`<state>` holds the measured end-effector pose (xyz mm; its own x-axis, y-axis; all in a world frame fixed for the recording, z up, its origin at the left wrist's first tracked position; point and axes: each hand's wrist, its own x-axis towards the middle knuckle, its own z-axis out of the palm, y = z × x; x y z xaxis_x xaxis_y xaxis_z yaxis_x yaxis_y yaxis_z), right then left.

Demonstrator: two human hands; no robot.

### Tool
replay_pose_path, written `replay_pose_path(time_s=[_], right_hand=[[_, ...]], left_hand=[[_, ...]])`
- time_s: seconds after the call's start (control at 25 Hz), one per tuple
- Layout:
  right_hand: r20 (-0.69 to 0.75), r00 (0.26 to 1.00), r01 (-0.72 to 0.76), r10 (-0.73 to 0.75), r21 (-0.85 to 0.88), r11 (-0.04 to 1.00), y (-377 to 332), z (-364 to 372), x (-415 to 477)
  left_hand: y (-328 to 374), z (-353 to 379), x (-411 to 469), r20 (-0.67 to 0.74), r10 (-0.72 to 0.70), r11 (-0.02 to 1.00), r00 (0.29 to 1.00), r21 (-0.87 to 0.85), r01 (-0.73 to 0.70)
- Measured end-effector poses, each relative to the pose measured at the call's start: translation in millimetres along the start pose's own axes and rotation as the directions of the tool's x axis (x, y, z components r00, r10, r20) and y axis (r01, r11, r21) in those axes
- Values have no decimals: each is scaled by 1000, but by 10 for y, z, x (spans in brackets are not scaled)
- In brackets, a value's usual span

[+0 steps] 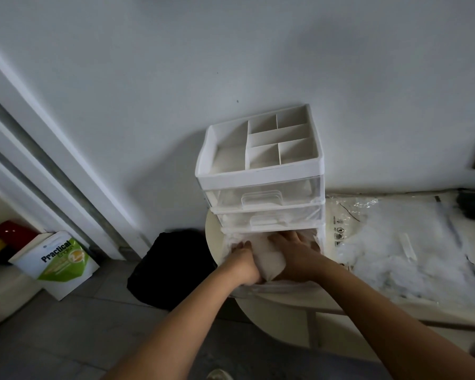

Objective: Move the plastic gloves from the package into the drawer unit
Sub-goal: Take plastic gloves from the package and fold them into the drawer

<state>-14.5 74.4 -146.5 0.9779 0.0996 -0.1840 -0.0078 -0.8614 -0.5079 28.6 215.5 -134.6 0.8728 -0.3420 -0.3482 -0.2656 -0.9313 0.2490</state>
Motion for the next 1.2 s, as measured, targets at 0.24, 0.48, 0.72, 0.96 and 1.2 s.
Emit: replay_pose_path(time_s=[0.24, 0.48, 0.72, 0.96, 1.2], right_hand=[[-14, 994, -103, 107, 175, 979, -56, -102, -71], [-36, 998, -35, 44, 240, 970, 46, -681, -494], [-356, 869, -292, 343, 190, 937, 846, -1029, -1009], [-465, 536, -603, 705, 374, 705, 1687, -981, -1433], [-205, 631, -550, 748, 562, 618, 1834, -942, -1580]], left_hand=[[30, -29, -37, 31, -35, 999, 999, 0, 35], [46, -40, 24, 114, -74, 991, 991, 123, 60], [287, -217, -245, -283, 78, 996, 956, -24, -88], [1059, -22, -475, -435, 355, 891, 827, -111, -441], [1758, 473, -350, -310, 475, 794, 824, -253, -553]])
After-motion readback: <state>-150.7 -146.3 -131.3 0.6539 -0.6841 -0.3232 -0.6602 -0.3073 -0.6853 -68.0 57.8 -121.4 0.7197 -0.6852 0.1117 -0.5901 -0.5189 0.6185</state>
